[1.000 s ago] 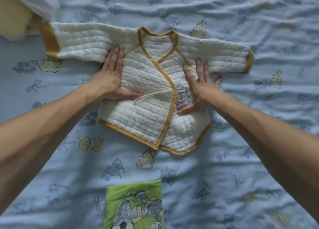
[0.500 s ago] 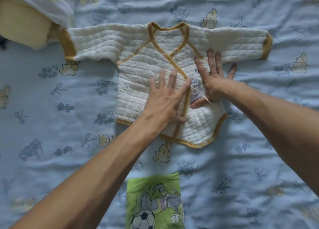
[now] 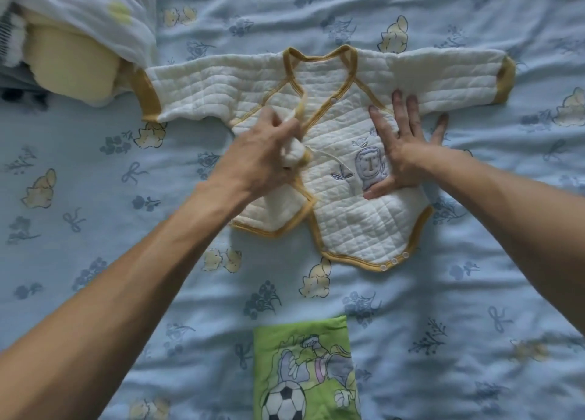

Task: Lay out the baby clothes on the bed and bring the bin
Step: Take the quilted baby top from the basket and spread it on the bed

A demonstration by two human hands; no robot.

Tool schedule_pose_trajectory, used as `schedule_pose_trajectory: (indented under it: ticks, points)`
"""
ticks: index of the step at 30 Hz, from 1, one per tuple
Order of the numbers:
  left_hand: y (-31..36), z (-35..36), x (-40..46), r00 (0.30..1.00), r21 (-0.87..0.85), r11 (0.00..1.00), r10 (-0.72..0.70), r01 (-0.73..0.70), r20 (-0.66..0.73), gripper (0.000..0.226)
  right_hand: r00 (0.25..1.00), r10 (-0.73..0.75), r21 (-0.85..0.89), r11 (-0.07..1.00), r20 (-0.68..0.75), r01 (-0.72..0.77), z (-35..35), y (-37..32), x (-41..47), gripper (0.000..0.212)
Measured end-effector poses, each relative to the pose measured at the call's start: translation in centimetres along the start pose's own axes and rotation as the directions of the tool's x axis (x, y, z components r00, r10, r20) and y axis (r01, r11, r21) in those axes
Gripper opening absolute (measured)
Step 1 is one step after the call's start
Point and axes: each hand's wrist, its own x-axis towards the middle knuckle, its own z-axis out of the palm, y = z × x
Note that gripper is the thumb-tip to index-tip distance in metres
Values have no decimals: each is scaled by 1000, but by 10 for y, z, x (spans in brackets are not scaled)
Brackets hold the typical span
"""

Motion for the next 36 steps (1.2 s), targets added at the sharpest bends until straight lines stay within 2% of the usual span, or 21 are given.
schedule_pose_trajectory:
  ticks: [3, 6, 8, 10, 12, 13, 14, 15, 16, 17, 18, 19, 21, 29, 31, 32, 34, 36]
  points:
    - [-36, -26, -26, 977, -133, 985, -132, 111, -166, 40, 1000, -1, 1, 1000, 6, 1, 1, 0, 1, 154]
    - [-85, -49, -48, 937, -129, 964, -257, 231, -237, 40, 1000, -15, 8, 1000, 8, 15, 0, 0, 2, 154]
    - [-126, -63, -60, 925, -66, 951, -309, 301, -220, 46, 1000, -18, 12, 1000, 5, 18, 1, 0, 2, 154]
    - [-166, -75, -70, 905, 98, 908, -386, 407, -182, 59, 1000, -13, 14, 1000, 1, 13, 2, 0, 3, 153]
    - [-185, -85, -77, 818, 171, 809, -516, 563, -254, 68, 1000, -12, 10, 1000, 1, 12, 2, -2, 3, 153]
    - [-182, -88, -76, 796, 160, 800, -511, 578, -324, 71, 1000, -10, 7, 1000, 1, 10, 3, -1, 3, 153]
    - [-172, -87, -73, 835, 188, 847, -410, 498, -366, 76, 1000, -6, 5, 1000, 2, 6, 3, -2, 3, 153]
    - [-158, -83, -67, 912, 279, 898, -244, 341, -330, 86, 1000, -5, 4, 1000, 1, 5, 2, -2, 3, 153]
    - [-143, -73, -59, 972, 367, 916, -83, 162, -222, 99, 1000, -3, 1, 1000, 1, 3, 2, -3, 2, 153]
    - [-129, -59, -50, 996, 404, 915, 19, 17, -84, 113, 1000, 0, -3, 1000, 2, 0, 1, -4, 2, 153]
    - [-117, -41, -40, 998, 404, 913, 42, -55, 42, 124, 1000, 3, -4, 1000, 5, -3, 1, -4, 1, 152]
    - [-106, -23, -33, 992, 389, 919, 15, -65, 129, 132, 1000, 5, 1, 1000, 6, -5, 0, -4, 1, 152]
    - [-97, 6, -23, 978, 363, 932, -78, 2, 196, 140, 1000, 2, 8, 1000, -5, -2, 0, -3, 2, 152]
    - [-104, 24, -16, 967, 378, 925, -112, 18, 228, 139, 999, -23, 71, 997, -48, 27, -6, -4, -10, 150]
    - [-108, 26, -14, 968, 378, 926, -113, 22, 223, 139, 993, -17, 89, 996, -115, 27, -16, -10, -24, 144]
    - [-110, 27, -14, 970, 375, 927, -115, 27, 215, 138, 984, -47, 70, 996, -171, 60, -18, -19, -31, 142]
    - [-113, 29, -14, 973, 368, 929, -112, 31, 202, 138, 955, -172, -75, 985, -243, 158, -15, -48, -40, 137]
    - [-112, 30, -13, 974, 362, 932, -109, 31, 199, 137, 932, -289, -268, 936, -220, 227, -3, -79, -38, 137]
